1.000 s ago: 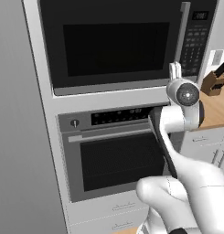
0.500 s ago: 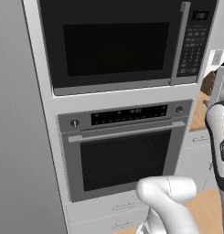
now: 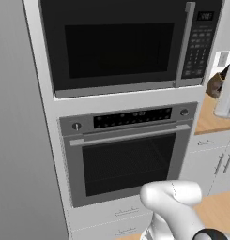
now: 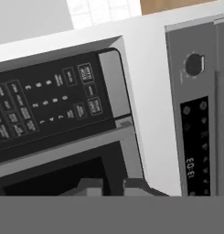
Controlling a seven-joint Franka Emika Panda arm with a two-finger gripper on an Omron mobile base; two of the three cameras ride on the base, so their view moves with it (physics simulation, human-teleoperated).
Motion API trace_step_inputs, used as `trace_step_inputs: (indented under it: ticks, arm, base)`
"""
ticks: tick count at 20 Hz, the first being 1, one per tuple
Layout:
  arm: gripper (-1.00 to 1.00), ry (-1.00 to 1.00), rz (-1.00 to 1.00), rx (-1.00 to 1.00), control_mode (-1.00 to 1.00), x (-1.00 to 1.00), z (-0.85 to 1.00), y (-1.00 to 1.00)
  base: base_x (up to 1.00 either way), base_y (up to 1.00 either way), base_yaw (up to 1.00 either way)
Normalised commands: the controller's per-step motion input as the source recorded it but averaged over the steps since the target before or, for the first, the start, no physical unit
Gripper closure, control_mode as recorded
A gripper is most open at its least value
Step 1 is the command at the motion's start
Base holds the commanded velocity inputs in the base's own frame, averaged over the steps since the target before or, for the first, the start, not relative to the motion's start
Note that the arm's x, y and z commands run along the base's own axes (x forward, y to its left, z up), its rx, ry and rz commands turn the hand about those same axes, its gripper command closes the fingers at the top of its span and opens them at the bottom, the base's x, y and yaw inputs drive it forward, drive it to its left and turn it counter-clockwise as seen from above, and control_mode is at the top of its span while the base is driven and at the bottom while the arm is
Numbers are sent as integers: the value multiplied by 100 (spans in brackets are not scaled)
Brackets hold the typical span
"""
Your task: Pick the lemon wedge from the sink and place it in the bowl. Then pick the bowl and place it in the microwave. Then close the microwave door and press the start button.
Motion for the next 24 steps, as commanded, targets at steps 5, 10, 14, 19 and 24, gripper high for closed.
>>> trace_step_inputs:
  ticks: [5, 10, 14, 19, 24]
  arm:
    - [100, -13, 0, 0, -100, 58, 9, 32]
    - [100, -16, 0, 0, -100, 43, 9, 0]
    - [100, -13, 0, 0, -100, 43, 4, 0]
    - [100, -8, 0, 0, -100, 30, 0, -8]
    - [100, -6, 0, 1, -100, 23, 0, -15]
  base:
    - [0, 0, 0]
    - [0, 0, 0]
    - [0, 0, 0]
    - [0, 0, 0]
    - [0, 0, 0]
